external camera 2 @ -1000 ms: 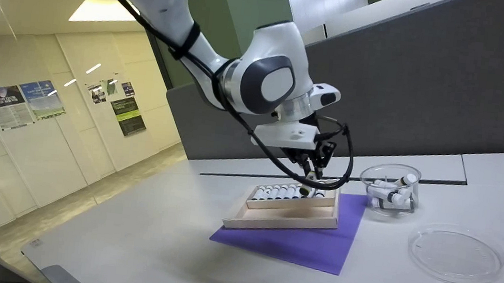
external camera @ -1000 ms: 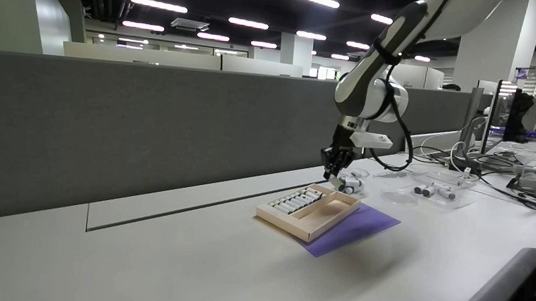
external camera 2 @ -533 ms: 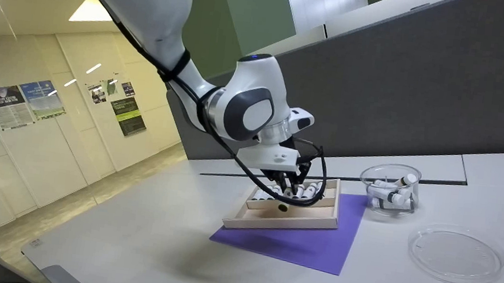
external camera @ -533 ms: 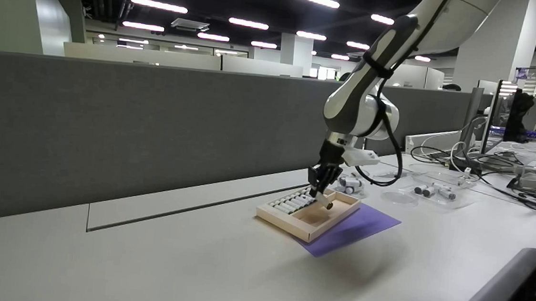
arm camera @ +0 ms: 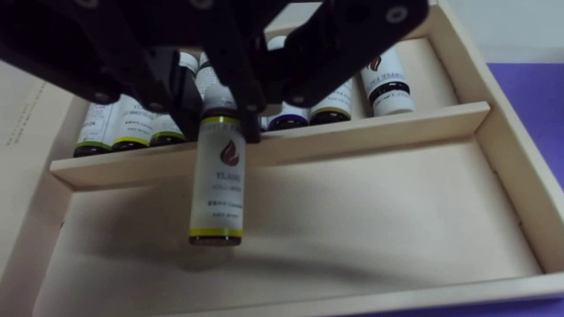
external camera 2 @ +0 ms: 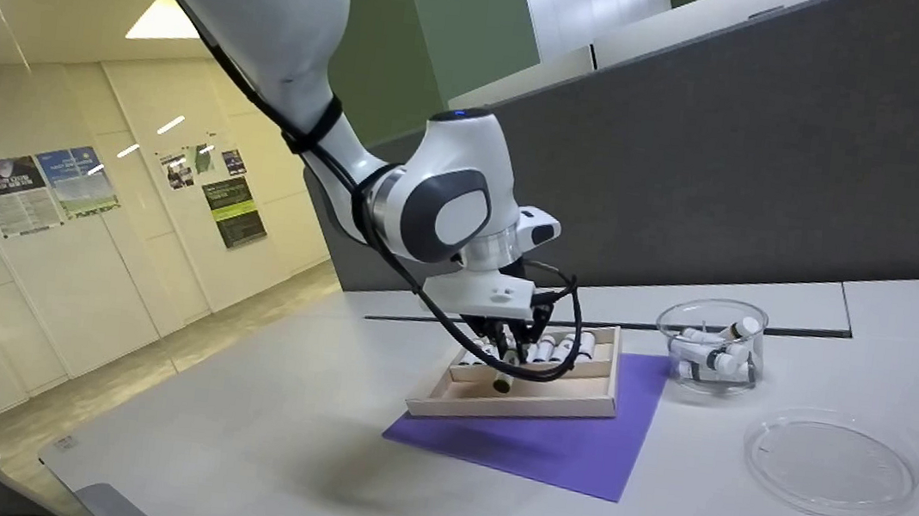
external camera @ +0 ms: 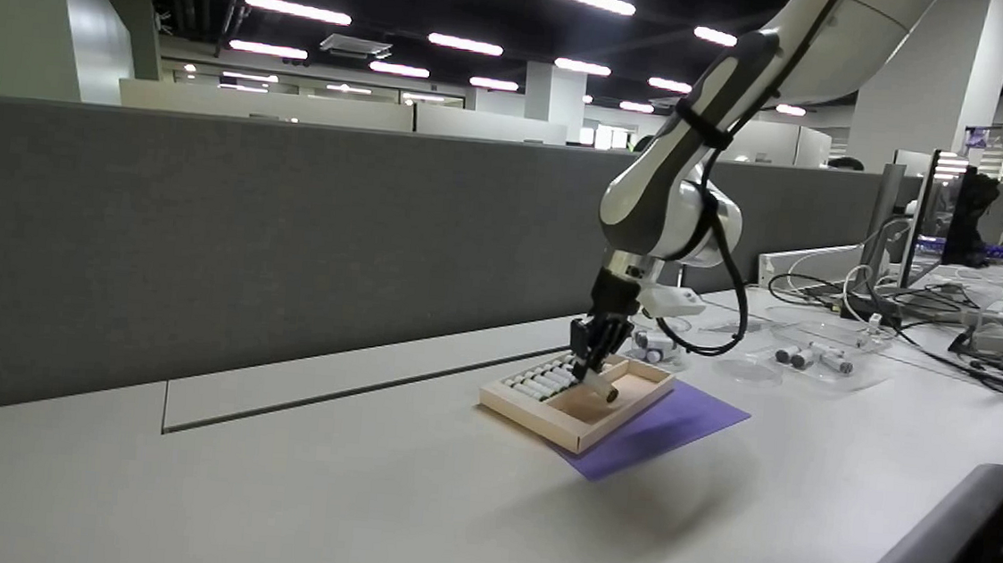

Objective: Take the bottle from the table and put it in the bottom compartment of the box

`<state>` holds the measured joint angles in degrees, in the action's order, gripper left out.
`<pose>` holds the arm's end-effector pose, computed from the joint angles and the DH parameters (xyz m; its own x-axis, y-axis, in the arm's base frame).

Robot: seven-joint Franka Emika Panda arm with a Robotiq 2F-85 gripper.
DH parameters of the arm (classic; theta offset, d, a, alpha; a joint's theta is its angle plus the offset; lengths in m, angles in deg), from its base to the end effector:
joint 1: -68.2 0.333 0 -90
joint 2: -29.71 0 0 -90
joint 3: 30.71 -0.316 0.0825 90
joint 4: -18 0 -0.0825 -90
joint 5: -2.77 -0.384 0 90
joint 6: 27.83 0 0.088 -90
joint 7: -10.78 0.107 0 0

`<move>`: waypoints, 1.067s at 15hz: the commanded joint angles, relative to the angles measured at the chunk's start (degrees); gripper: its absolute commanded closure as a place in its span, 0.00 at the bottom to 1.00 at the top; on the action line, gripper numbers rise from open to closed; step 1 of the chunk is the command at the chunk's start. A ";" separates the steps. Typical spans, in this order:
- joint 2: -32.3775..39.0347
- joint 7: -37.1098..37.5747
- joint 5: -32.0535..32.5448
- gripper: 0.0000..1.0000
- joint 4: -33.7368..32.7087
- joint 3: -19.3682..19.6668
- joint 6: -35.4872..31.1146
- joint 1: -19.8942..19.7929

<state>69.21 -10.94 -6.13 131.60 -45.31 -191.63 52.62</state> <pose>0.6209 -0.0231 0.1412 0.9626 0.1207 0.2426 0.1603 -0.9755 -0.1506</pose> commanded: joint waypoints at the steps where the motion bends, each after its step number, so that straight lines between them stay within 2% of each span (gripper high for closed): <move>1: -0.19 0.79 0.35 0.95 0.00 -0.14 3.75 0.04; 7: -0.55 1.34 0.07 0.95 0.03 1.00 7.30 1.40; 9: -0.72 1.51 -0.09 0.53 -0.17 1.19 8.47 1.57; 11: -1.25 1.48 -0.36 0.49 -0.29 1.25 9.59 1.57; 12: -1.42 1.57 -0.44 0.43 -0.22 1.37 10.07 1.69; 13: -1.55 1.74 -0.56 0.76 -0.05 1.52 10.05 1.86; 14: -1.64 1.50 -0.47 0.81 0.12 1.60 9.74 1.96; 15: -1.76 1.44 -0.53 0.81 0.27 1.62 9.40 1.99; 16: -1.91 1.37 -0.67 0.88 0.32 1.51 9.89 1.90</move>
<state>68.68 -10.75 -6.31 131.48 -44.49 -183.09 53.80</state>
